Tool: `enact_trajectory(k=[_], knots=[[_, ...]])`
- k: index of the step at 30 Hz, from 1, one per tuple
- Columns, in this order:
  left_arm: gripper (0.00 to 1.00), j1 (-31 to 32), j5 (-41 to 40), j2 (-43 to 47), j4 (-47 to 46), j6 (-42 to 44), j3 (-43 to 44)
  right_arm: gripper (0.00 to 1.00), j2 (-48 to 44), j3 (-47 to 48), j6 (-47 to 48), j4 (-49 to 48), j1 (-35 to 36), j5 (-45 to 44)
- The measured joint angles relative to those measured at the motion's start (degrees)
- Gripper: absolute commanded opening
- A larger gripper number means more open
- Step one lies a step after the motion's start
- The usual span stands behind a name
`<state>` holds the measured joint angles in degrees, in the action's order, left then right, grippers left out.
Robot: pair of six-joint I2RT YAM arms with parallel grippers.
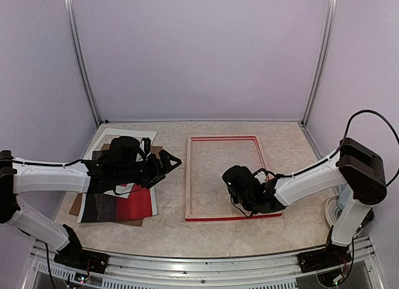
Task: Put the photo into the frame
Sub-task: Pass from the right arm to the left
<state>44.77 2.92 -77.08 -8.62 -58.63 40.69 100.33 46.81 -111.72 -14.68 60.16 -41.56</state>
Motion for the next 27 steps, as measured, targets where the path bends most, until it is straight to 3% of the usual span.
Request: enact_trajectory(k=[6, 16, 27], knots=[[0.89, -0.8, 3.6, -2.7, -0.8, 1.2, 1.1, 0.0, -1.8, -1.7, 0.1, -1.8, 0.0, 0.1], [0.89, -6.5, 16.1, -10.3, -7.1, 3.4, 3.7, 0.0, -3.3, -5.3, 1.7, -7.9, 0.0, 1.0], [0.85, -6.6, 27.8, -22.8, -10.0, 6.3, 10.0, 0.0, -3.4, -6.0, 2.8, -12.3, 0.0, 1.4]])
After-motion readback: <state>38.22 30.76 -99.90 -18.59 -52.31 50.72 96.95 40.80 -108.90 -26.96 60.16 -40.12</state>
